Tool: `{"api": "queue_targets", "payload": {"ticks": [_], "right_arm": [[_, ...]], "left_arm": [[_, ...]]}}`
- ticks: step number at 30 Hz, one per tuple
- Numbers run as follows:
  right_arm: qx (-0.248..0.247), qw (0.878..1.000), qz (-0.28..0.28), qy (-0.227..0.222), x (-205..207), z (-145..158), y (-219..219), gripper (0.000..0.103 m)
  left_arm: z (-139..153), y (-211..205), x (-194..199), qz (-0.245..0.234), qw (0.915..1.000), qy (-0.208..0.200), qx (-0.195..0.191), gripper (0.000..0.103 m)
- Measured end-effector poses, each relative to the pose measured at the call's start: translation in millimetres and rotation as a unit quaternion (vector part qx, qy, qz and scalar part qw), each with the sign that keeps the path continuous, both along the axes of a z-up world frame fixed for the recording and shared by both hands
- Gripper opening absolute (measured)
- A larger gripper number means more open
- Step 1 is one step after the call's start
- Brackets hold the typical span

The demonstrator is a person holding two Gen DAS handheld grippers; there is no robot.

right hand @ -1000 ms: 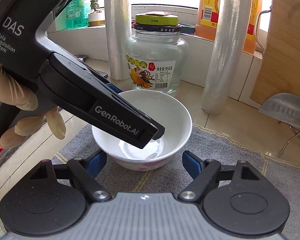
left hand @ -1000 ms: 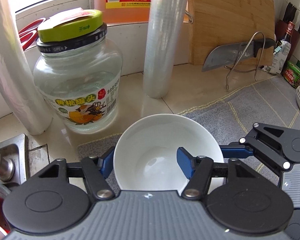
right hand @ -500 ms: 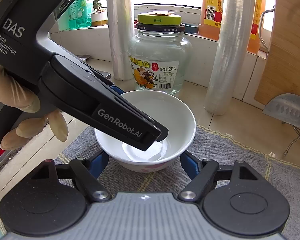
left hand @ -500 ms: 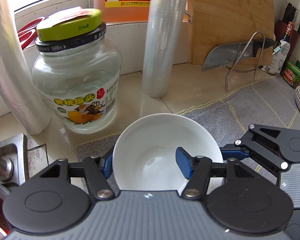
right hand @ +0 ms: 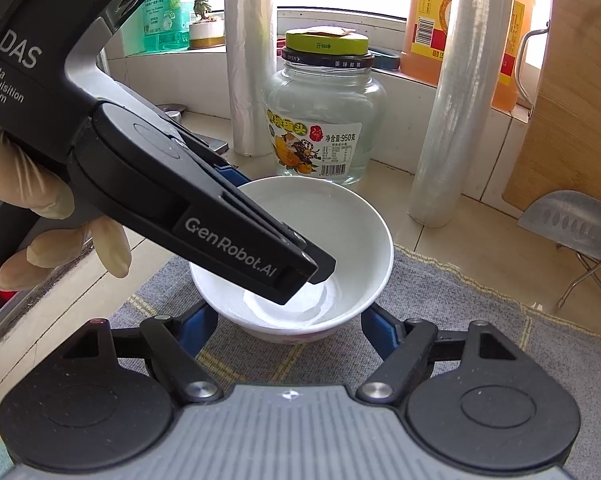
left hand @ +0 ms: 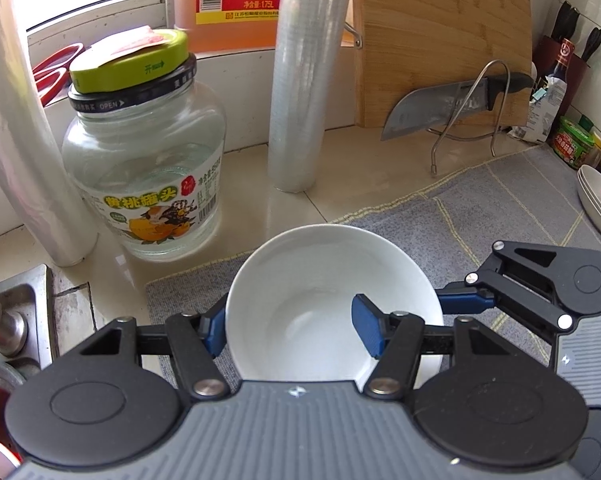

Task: Organize plates and bowls
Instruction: 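Lift and carry the bowl with both tools toward the bowl stack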

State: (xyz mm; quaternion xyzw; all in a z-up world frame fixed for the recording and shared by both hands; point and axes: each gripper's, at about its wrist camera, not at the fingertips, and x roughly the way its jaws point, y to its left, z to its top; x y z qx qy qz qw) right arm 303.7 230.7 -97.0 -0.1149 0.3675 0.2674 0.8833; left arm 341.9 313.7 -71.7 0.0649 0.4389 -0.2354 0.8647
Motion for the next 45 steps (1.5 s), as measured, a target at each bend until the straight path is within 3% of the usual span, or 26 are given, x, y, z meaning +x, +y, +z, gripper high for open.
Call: {"api": "queue_targets", "payload": {"ticks": [18,32,45], "right_arm": [[-0.012,1.000,0.009,-0.009,-45,43,-35,0.082],[-0.018,1.000,-0.007,-0.023,-90,67,-97,0.082],[-0.030,0.998,-0.045,-0.030,-117,76,-159,0.082]], "left_arm": [[36,-37,-52,-0.018,0.9994,-0.029,0.008,0.061],[64,-99,-97,-0.047,0.9976,-0.050,0.011,0.061],[74,-168,-120,-0.096,0.9937,-0.057,0.010,0.061]]}}
